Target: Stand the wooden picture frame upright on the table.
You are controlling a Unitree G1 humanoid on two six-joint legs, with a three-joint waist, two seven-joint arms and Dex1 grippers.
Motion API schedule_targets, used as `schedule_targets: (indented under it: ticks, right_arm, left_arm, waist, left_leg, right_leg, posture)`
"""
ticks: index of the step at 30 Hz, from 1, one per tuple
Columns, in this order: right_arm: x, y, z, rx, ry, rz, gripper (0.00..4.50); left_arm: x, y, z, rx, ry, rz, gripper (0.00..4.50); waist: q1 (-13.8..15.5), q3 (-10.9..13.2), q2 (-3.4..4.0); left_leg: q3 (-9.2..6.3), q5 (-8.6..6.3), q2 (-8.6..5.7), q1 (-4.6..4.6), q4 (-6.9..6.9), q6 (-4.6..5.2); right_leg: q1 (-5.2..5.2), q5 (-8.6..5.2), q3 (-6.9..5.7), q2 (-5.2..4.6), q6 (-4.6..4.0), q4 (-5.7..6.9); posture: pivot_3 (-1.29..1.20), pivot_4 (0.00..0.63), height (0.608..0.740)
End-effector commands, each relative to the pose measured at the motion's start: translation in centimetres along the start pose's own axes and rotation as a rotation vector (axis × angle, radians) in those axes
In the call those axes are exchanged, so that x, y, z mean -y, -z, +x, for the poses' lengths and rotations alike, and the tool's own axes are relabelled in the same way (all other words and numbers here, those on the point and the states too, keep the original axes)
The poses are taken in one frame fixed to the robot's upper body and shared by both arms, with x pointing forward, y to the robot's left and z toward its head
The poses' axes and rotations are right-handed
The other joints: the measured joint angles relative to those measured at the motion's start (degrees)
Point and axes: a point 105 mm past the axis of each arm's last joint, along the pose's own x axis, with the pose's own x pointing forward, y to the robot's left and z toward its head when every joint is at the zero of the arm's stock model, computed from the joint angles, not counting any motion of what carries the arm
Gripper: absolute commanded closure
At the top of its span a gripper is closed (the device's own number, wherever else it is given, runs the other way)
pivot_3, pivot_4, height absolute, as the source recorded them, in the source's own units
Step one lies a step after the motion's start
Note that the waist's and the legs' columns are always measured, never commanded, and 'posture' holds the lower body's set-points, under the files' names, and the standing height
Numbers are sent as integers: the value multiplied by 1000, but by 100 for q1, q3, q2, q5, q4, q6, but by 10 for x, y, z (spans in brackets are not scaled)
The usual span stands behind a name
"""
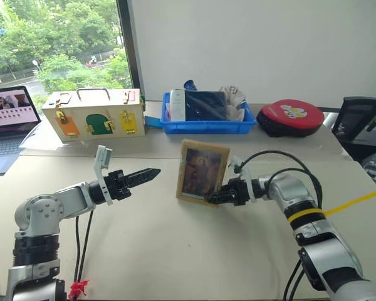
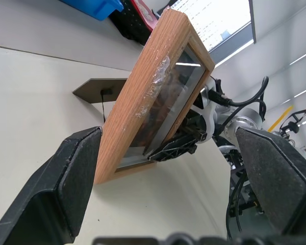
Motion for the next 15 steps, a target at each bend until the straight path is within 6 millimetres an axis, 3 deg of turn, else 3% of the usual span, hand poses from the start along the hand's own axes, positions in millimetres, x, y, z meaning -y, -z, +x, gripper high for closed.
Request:
schedule_targets:
  ticks: [1, 5, 8, 15]
  right_arm:
    - [-8, -13, -8, 34, -10, -27, 49]
    - [-14, -14, -15, 46, -7, -36, 49]
    - [-7, -6, -28, 38, 58, -48, 49]
    - [13, 0, -93, 176, 205, 8, 49]
  left_arm:
    - [3, -6, 0, 13, 20, 23, 0]
    - [6, -5, 3, 0, 40, 25, 0]
    - [9, -5, 3, -2, 51, 28, 0]
    - [25, 2, -4, -19, 116, 114, 0]
  waist:
    - [16, 0, 0]
    - [44, 0, 0]
    - [60, 0, 0]
    - [79, 1, -1]
  left_leg:
    - [0, 0, 0, 0, 0, 0]
    - [0, -1, 0, -2, -2, 0]
    - [0, -1, -1, -4, -1, 0]
    - [0, -2, -1, -12, -2, 2]
  right_leg:
    - [0, 0, 0, 0, 0, 0]
    - [-1, 0, 0, -1, 0, -4]
    - [-1, 0, 0, -1, 0, -7]
    - [-4, -1, -1, -2, 0, -13]
  posture:
    - [0, 150, 726]
    - [0, 150, 726]
    - [0, 150, 726]
    - [0, 150, 726]
